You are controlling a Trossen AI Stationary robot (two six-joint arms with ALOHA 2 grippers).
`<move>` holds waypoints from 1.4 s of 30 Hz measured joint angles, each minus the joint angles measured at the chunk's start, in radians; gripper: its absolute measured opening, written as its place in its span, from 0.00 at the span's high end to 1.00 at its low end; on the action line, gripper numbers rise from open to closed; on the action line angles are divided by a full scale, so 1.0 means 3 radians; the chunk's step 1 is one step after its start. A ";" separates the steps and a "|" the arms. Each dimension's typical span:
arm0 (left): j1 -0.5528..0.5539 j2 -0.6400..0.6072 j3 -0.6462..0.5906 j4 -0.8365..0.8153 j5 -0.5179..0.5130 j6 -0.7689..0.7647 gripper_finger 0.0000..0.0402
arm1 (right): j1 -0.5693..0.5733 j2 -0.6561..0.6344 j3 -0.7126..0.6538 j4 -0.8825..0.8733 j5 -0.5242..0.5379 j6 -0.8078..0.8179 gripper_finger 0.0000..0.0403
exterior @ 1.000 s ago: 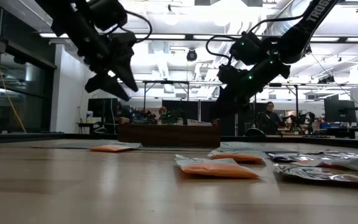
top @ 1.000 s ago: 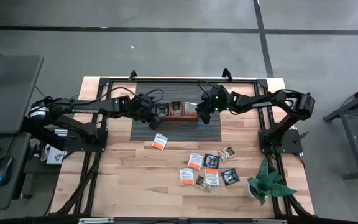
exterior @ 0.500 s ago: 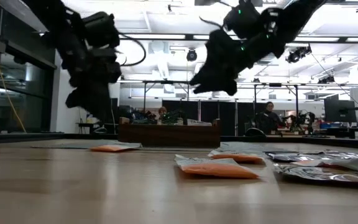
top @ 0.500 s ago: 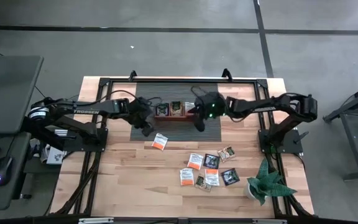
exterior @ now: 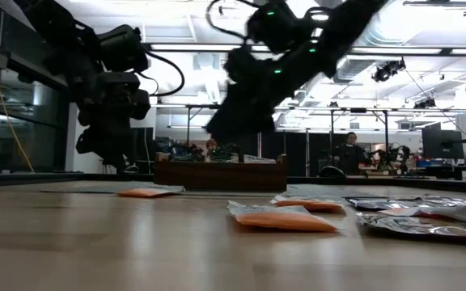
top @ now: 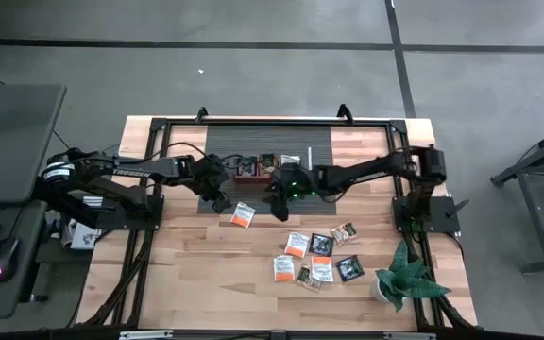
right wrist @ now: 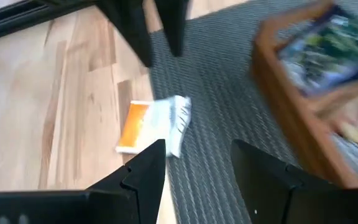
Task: Pick & Place Tea
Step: Put the orange tea bag into the right section of the wooden organizer
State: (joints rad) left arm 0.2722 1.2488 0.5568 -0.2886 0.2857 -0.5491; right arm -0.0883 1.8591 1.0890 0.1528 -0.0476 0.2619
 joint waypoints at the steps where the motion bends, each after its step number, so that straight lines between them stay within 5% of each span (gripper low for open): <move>1: 0.0002 0.0000 0.0000 0.0000 -0.0004 0.0002 0.52 | 0.0012 0.0093 0.0101 -0.0063 -0.0021 -0.0025 0.56; 12: 0.0006 0.0000 0.0000 -0.0033 -0.0154 0.0206 0.52 | 0.0183 0.0771 0.0815 -0.0556 -0.0052 -0.0053 0.56; 26: 0.0007 0.0000 0.0000 -0.0065 -0.0290 0.0410 0.52 | 0.0371 0.0943 0.0838 -0.0572 0.0418 0.0191 0.56; 42: 0.0007 0.0000 0.0001 -0.0066 -0.0294 0.0545 0.52 | 0.0380 0.1031 0.0840 -0.0384 0.0565 0.0426 0.56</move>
State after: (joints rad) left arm 0.2745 1.2488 0.5571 -0.3083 0.1975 -0.3856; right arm 0.0258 2.1684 1.3410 0.0375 0.1220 0.3898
